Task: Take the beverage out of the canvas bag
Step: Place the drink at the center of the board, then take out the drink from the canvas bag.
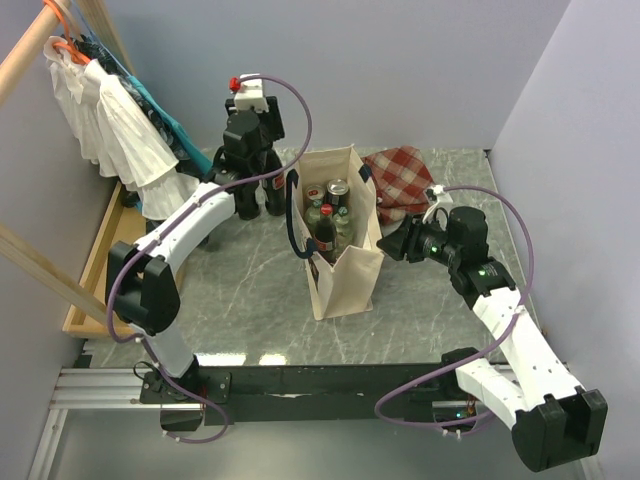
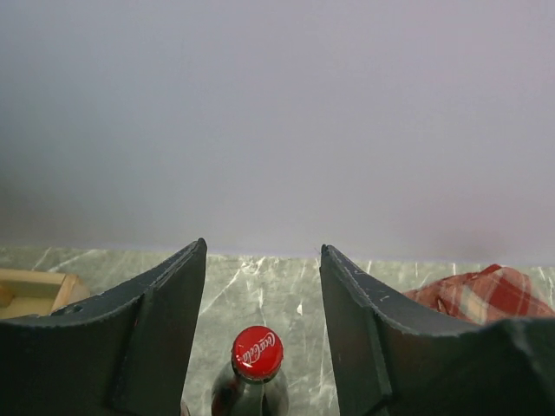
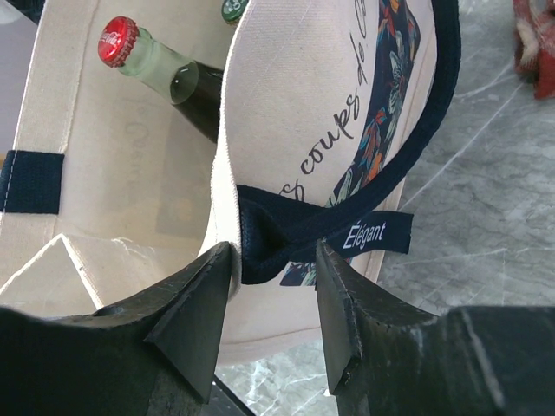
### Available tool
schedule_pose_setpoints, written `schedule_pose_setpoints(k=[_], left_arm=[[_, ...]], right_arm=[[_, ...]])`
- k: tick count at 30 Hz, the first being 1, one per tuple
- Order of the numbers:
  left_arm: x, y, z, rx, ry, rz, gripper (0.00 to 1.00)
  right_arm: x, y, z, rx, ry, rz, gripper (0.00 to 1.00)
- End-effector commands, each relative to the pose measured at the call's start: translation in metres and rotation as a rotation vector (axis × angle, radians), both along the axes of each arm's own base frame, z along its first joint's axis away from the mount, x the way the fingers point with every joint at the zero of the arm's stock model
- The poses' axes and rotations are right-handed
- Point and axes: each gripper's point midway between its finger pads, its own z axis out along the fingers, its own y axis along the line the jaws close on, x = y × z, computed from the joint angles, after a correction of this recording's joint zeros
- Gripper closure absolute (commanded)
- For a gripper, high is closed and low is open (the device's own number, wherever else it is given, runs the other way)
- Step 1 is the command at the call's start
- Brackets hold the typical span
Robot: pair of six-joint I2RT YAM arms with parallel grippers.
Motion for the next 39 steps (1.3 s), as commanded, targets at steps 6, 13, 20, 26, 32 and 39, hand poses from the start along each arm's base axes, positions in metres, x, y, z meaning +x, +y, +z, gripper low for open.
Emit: schedule_pose_setpoints(k=[6,13,20,26,32,39], left_arm=[[-0.021,0.012,0.058,-0.083,-0.117,0.009,0.37],[-0.034,0.018,0.067,-0.094,-0.118,0.004,0.34],[-0.048,0.020,0.076,-0.105,-0.113,-0.019,0.28],[-0.057,0.021,0.086,-0.082,-0.119,-0.041,0.13],[-0.068,0.012,0.095,-0.061,-0.119,-0.122,0.01],[-0.079,-0.022,0.088,-0.005,-0.029,-0.325,0.04]], right_arm=[[0.004,-0.003,0.017,-0.007,-0.056,-0.029,0.47],[0.004,-0.005,0.016,-0.008,-0.054,-0.042,0.46],[0.000,-0.006,0.020,-0.004,-0.063,-0.039,0.45],[-0.004,-0.009,0.023,-0.011,-0.075,-0.050,0.40],[-0.007,-0.012,0.023,-0.023,-0.078,-0.061,0.37],[-0.014,-0.016,0.029,-0.032,-0.093,-0.065,0.36]])
